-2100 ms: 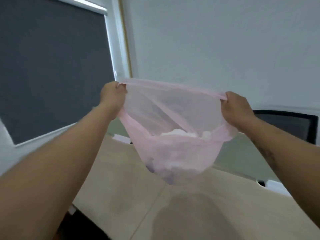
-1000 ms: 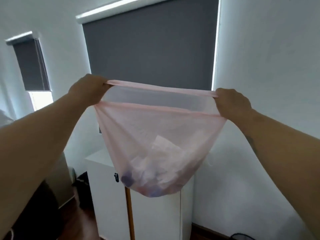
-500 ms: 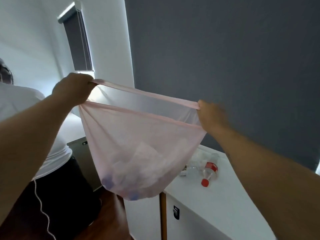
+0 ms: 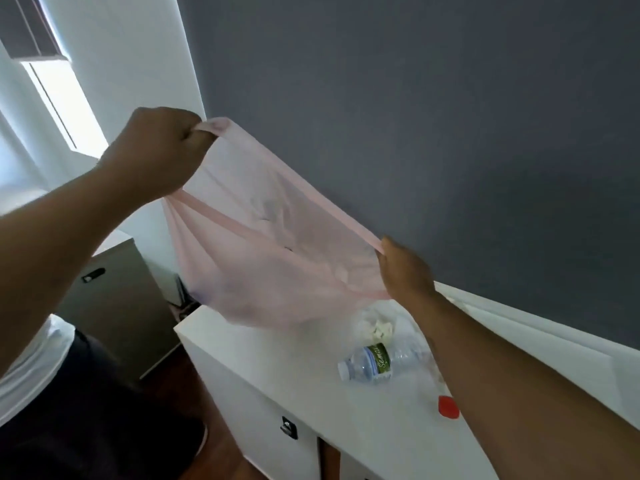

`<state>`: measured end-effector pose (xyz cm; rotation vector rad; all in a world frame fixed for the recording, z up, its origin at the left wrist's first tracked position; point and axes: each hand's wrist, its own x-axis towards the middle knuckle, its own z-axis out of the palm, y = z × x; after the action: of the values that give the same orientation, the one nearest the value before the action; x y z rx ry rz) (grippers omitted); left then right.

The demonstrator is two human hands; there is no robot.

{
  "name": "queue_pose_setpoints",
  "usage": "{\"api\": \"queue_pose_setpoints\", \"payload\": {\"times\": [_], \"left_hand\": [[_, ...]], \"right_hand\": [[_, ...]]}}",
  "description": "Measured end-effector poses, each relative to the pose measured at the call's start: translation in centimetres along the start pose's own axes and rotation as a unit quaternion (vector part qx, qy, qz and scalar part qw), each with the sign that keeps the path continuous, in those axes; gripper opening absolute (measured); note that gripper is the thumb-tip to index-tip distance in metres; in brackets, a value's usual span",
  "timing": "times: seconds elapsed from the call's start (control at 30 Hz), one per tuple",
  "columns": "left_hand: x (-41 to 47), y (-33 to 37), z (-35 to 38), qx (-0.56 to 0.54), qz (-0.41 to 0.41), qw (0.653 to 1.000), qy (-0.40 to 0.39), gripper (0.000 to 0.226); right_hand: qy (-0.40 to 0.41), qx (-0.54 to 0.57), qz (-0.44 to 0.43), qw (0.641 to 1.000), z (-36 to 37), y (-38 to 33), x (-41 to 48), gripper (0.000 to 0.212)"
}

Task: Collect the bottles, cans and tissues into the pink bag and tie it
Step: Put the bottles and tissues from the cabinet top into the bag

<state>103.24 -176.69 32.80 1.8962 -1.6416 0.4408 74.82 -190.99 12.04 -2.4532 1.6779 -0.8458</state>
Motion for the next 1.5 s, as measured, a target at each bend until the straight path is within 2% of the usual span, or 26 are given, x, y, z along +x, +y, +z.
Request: {"api": "queue_pose_setpoints", "payload": {"times": [0.1,0.13,0.23,0.27,0.33,0.4,0.5,0.6,0.67,0.77,0.83,0.9,1.03,1.13,1.27,1.33,1.4,1.5], "left_hand": [[-0.4,0.7,3.7,-0.015,-0.015,0.999,-0.029,0.072],[-0.5,1.0,4.8,-0.023,-0.024,0.999,-0.031,0.069],[-0.6,2.1,7.9,-0.044,-0.074,0.996,-0.028,0.059],[-0.5,2.5,8.7,-0.055,-0.097,0.993,-0.027,0.058],[-0.1,3.3,10.0,-0.089,-0.151,0.984,-0.023,0.058],[0.4,3.7,10.9,-0.106,-0.189,0.976,-0.015,0.064],[1.1,4.0,11.3,-0.098,-0.2,0.975,0.01,0.068],[1.2,4.1,11.2,-0.086,-0.208,0.974,0.015,0.067],[0.9,4.3,11.2,-0.089,-0.221,0.971,0.019,0.065],[0.5,5.0,11.3,-0.093,-0.229,0.969,0.027,0.064],[0.2,5.5,11.4,-0.083,-0.23,0.969,0.023,0.064],[0.2,5.9,11.7,-0.084,-0.237,0.968,0.021,0.065],[1.5,6.7,12.6,-0.118,-0.256,0.959,0.012,0.063],[2.6,7.8,13.7,-0.144,-0.259,0.955,0.0,0.053],[4.2,8.6,15.1,-0.164,-0.233,0.958,-0.026,0.04],[5.0,8.7,15.5,-0.174,-0.218,0.959,-0.051,0.032],[5.5,8.4,15.7,-0.183,-0.207,0.958,-0.076,0.033],[6.3,7.5,15.9,-0.2,-0.193,0.955,-0.105,0.037]], "right_hand": [[-0.086,0.042,0.013,0.995,1.8,2.9,-0.5,0.03],[-0.134,0.051,0.029,0.989,2.1,4.0,-0.7,0.042],[-0.303,-0.037,0.059,0.95,2.2,7.6,-2.1,0.111],[-0.333,-0.058,0.056,0.94,2.2,8.7,-2.7,0.123],[-0.359,-0.075,0.051,0.929,2.5,10.2,-3.2,0.129],[-0.372,-0.078,0.041,0.924,3.3,10.4,-3.0,0.127],[-0.401,-0.077,0.027,0.912,5.5,9.8,-3.0,0.122],[-0.416,-0.07,0.061,0.905,7.1,9.1,-3.2,0.117],[-0.393,-0.086,0.067,0.913,8.4,8.8,-3.5,0.101],[-0.365,0.045,0.156,0.917,10.9,9.2,-3.8,0.075],[-0.371,0.116,0.15,0.909,11.0,9.6,-3.8,0.056],[-0.325,0.144,0.111,0.928,10.1,10.4,-2.7,0.046],[-0.156,0.128,0.068,0.977,3.9,11.9,1.2,0.043],[-0.035,0.19,0.067,0.979,-1.0,11.8,2.7,0.028],[0.048,0.246,0.001,0.968,-4.3,6.0,1.6,0.029],[0.048,0.263,-0.02,0.963,-4.0,2.1,0.9,0.031],[0.005,0.249,-0.052,0.967,-2.2,-0.9,0.7,0.038],[-0.147,0.116,-0.093,0.978,0.7,-3.2,1.1,0.082]]}}
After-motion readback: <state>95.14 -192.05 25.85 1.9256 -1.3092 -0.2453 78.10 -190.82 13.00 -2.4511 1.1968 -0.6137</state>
